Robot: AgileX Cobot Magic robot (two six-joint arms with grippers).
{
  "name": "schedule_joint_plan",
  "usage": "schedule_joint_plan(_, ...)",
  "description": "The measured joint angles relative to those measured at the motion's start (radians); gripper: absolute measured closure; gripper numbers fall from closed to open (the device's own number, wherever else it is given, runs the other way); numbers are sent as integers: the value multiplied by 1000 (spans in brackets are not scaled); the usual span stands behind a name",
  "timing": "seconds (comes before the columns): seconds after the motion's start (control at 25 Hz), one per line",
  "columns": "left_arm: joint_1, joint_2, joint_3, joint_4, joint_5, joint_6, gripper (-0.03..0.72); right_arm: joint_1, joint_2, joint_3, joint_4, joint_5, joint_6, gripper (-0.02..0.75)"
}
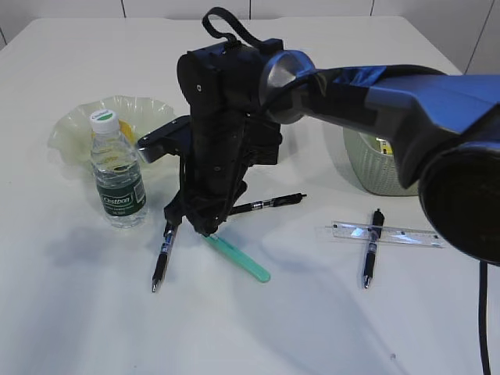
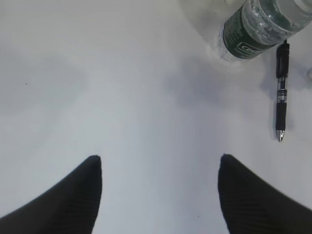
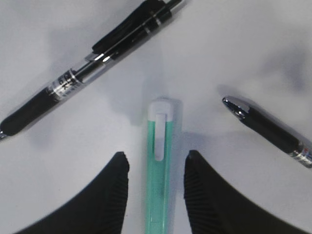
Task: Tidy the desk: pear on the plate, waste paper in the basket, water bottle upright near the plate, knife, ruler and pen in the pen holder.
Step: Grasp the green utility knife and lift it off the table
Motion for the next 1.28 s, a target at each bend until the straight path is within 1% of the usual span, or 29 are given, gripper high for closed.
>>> schedule_joint_plan(1.28,0,0,0,0,-6,0,161,0,59,0,-15,-4,0,445)
